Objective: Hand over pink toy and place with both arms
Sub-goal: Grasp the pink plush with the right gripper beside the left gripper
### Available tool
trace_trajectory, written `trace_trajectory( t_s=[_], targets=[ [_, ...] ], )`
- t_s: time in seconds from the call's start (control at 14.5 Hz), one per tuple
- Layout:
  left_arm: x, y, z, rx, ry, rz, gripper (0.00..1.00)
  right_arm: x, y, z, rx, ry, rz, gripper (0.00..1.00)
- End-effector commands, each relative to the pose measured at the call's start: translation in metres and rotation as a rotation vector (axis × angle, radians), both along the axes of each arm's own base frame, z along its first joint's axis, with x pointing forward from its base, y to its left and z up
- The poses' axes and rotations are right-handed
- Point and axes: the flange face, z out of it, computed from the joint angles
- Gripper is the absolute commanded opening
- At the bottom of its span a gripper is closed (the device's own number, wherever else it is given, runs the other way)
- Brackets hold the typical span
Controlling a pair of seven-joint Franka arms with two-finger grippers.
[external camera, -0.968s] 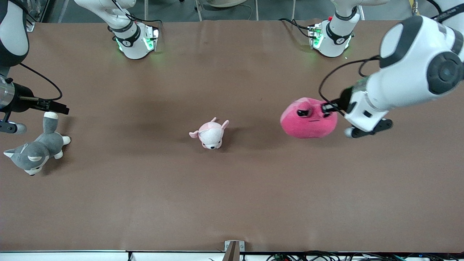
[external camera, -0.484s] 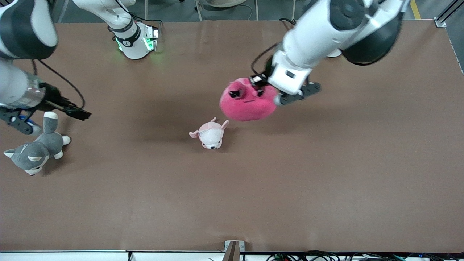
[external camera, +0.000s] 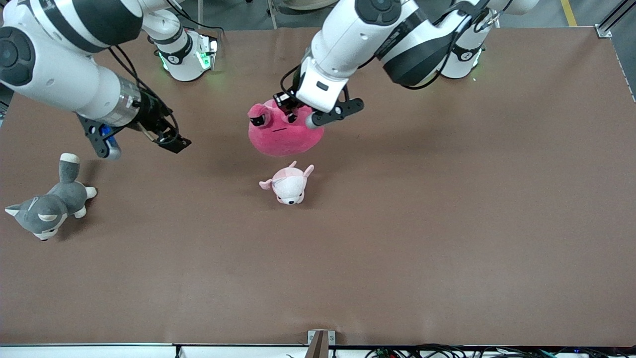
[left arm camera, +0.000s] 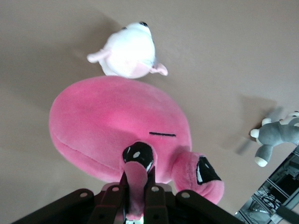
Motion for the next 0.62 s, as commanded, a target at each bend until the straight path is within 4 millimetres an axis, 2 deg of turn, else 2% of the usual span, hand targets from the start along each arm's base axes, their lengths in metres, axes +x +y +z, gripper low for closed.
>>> trace_trajectory(
  t_s=[0.0,0.28,0.41,0.55],
  targets=[
    [0.002,-0.013,-0.006,-0.02,0.015,0.019,0.14,-0.032,0.02,0.006,0.016,-0.006,-0.071,1.0],
    [-0.004,-0.02,-0.01,-0.017,0.019,0.007,0.14,-0.048,0.073,-0.006,0.002,-0.027,-0.154,1.0],
    [-0.002,-0.02,-0.017,-0.011,0.028,0.008,0.14,-0.052,0.089,-0.006,0.011,-0.052,-0.184,1.0],
    [-0.002,-0.021,-0.017,-0.01,0.024,0.007,0.14,-0.051,0.097,-0.007,0.018,-0.07,-0.196,1.0]
  ],
)
